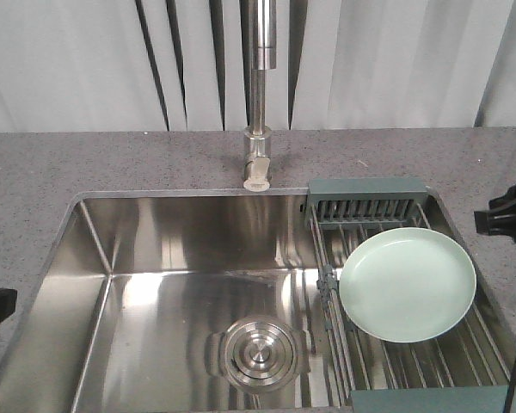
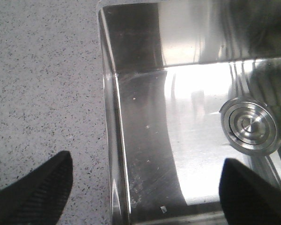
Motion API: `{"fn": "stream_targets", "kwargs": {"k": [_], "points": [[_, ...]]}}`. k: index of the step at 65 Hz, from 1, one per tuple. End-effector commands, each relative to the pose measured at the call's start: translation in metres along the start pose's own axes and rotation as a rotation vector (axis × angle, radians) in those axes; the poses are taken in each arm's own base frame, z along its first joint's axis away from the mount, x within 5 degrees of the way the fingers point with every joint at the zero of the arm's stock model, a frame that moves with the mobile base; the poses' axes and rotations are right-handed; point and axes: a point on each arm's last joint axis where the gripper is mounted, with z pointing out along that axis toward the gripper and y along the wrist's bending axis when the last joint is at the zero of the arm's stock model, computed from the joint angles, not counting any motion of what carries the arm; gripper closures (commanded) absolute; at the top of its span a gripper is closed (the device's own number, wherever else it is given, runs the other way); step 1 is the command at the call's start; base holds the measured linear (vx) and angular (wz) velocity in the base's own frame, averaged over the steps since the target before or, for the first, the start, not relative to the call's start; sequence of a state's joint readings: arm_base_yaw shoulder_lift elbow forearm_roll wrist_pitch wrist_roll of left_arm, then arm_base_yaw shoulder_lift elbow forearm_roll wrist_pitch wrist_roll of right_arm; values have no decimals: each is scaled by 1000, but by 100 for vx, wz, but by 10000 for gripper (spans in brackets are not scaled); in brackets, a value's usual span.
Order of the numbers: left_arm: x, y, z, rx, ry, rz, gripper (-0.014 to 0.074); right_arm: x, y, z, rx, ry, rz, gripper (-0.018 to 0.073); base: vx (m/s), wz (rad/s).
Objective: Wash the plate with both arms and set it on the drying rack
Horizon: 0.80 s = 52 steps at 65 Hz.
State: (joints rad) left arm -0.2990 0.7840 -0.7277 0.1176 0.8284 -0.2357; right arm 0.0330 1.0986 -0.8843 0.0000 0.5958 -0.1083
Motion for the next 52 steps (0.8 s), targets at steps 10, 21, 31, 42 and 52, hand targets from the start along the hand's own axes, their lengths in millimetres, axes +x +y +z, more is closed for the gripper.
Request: {"fn": "stream_targets", "kwargs": {"k": [10,21,31,42,52], "points": [[-10,-2,-7,19,-82,-5,11,15,23,-43,-68,-149,-19,230,0,0],[-10,-2,-7,19,-82,-5,11,42,29,-57,-113,-146,-5,230,0,0],[-10,-2,-7,19,-82,-5,11,64,28,-67,-112,-145,-16,230,0,0],[-10,-2,-7,19,-82,-5,11,79,26,-77,-108,-142,-20,230,0,0],[-10,-2,-7,19,-82,-5,11,83,24,-85,-97,-160,-33,230,0,0]]}}
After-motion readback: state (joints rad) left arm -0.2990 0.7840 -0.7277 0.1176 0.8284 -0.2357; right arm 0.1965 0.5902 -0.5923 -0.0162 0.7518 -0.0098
